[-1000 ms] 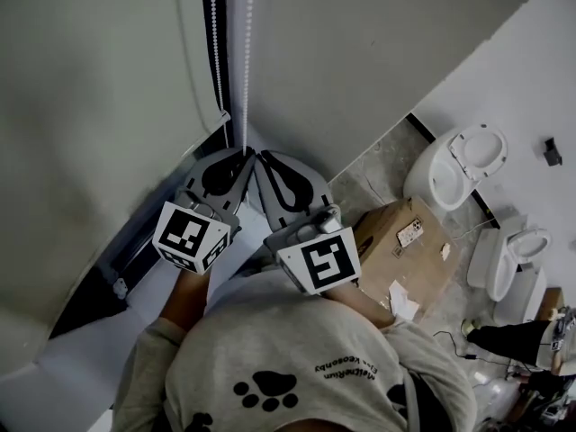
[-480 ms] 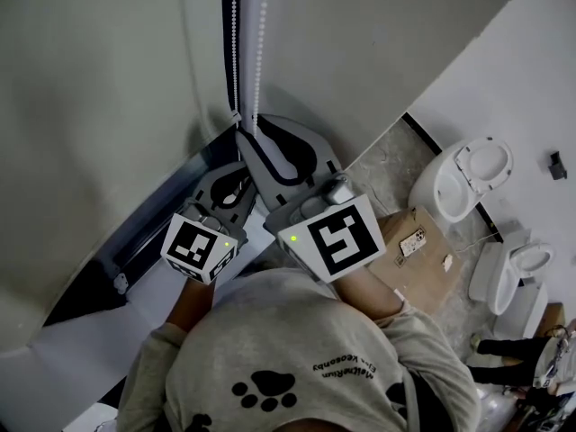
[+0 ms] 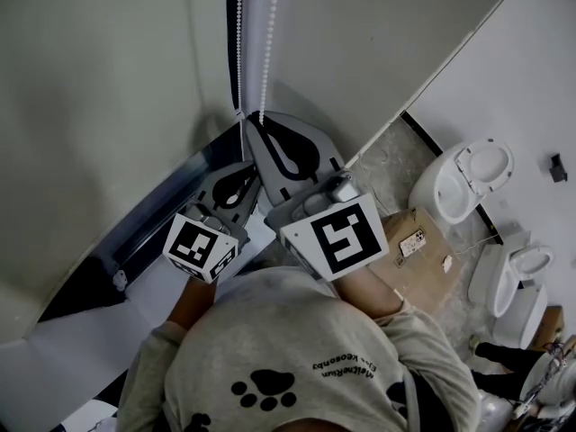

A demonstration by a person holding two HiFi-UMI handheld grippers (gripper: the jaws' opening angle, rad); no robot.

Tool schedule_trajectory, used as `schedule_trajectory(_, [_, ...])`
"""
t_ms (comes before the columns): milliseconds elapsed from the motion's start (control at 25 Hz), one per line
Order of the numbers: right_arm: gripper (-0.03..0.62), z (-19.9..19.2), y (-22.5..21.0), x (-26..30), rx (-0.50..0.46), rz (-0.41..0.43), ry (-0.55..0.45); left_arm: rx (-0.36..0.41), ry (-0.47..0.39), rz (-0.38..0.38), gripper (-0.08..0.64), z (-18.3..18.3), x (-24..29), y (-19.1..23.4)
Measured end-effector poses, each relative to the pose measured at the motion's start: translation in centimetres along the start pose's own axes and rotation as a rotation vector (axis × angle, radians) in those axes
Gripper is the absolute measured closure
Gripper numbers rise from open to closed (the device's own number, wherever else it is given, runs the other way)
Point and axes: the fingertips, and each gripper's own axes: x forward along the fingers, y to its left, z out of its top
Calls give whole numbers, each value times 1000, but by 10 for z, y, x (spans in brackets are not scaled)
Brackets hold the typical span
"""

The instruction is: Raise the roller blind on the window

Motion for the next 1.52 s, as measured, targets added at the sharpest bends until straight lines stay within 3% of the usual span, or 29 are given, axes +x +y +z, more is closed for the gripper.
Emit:
schedule_trajectory(240, [571,-6,-2,-6,47,-6,-24,-35,-7,0,540,-8,2,-5])
schedule_trajectory(520, [571,-41,1,-6,53,0,57,-92,44,24,540,-41,-4,-6])
schedule_trajectory(1200, [571,-122,16,-25,77,-24,151,-43,104,81,540,-122,-13,-10])
schedule_trajectory(1520, [571,-162,23,-28,73,-25,194,-94,172,91,540,-164,-17,-6])
